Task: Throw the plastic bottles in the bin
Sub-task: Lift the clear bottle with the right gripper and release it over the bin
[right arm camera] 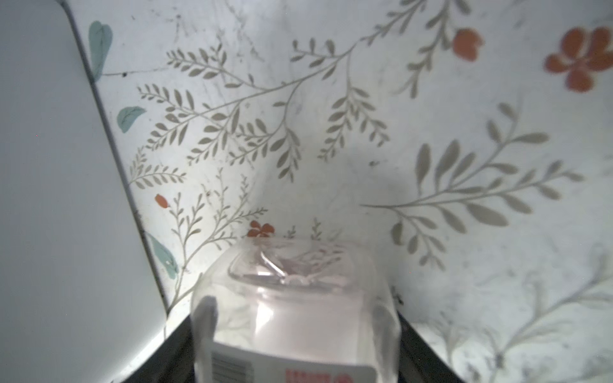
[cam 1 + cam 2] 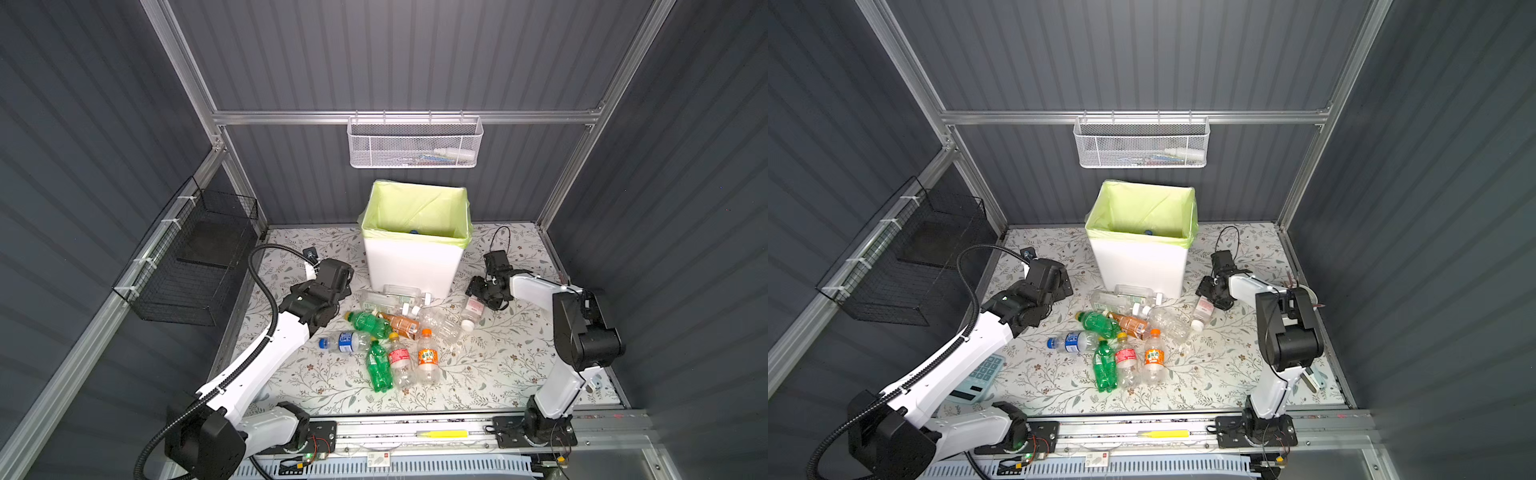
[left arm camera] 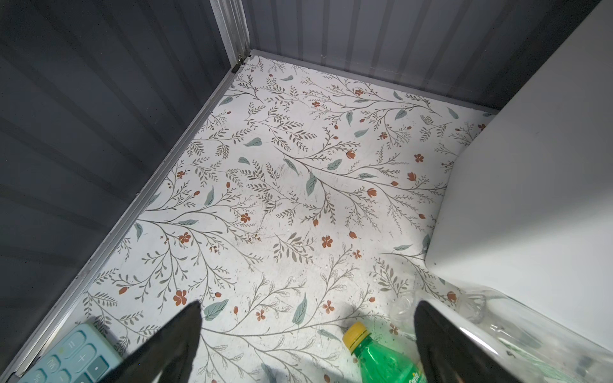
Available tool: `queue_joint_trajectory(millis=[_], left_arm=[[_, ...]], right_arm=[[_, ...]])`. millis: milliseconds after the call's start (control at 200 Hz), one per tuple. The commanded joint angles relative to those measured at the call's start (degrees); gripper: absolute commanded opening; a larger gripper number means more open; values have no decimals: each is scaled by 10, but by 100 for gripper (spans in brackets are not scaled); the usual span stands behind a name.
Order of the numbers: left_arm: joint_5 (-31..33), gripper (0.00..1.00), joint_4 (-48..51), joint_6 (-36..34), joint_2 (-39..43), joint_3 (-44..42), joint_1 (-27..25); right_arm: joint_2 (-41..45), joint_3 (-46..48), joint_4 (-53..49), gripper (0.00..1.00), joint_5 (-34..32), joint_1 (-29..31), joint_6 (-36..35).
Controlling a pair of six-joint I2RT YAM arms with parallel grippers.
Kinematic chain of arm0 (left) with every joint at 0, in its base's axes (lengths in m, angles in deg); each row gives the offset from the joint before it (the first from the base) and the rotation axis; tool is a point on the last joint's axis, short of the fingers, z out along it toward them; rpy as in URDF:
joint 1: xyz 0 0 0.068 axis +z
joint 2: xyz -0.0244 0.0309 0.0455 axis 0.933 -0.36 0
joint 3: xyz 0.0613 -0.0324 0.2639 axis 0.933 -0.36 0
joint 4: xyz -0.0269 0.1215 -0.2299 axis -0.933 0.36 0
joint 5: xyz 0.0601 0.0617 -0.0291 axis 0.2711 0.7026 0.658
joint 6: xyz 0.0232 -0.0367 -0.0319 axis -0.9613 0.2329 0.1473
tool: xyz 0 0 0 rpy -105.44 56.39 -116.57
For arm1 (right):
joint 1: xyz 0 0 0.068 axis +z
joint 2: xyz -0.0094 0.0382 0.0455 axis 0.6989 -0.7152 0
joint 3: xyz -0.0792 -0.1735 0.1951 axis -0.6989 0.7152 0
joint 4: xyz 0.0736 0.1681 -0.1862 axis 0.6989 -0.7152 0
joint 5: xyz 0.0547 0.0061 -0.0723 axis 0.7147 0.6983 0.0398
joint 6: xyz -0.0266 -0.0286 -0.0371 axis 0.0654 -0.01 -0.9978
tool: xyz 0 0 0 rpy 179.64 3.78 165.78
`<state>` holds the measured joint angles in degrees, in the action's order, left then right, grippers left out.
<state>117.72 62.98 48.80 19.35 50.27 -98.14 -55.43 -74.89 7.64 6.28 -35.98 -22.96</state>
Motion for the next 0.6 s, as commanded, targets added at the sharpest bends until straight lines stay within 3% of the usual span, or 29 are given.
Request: queue_joint_trajectory(millis=[0, 185, 305, 460, 590], left_arm=[[3, 100, 11, 13, 11, -10, 3], [2, 100, 11, 37, 6, -24, 3], [-1, 100, 11, 57, -1, -43, 5], [-10, 100, 14, 79, -21, -60, 14], [-22, 100, 19, 86, -34, -70, 23]], right_arm=[[16, 0, -32, 58, -26, -16, -35], [82, 0, -32, 50, -12, -40, -51], [167, -35, -32, 43, 2, -64, -67], [269, -131, -31, 41, -5, -103, -86], [305, -252, -32, 42, -15, -123, -95]])
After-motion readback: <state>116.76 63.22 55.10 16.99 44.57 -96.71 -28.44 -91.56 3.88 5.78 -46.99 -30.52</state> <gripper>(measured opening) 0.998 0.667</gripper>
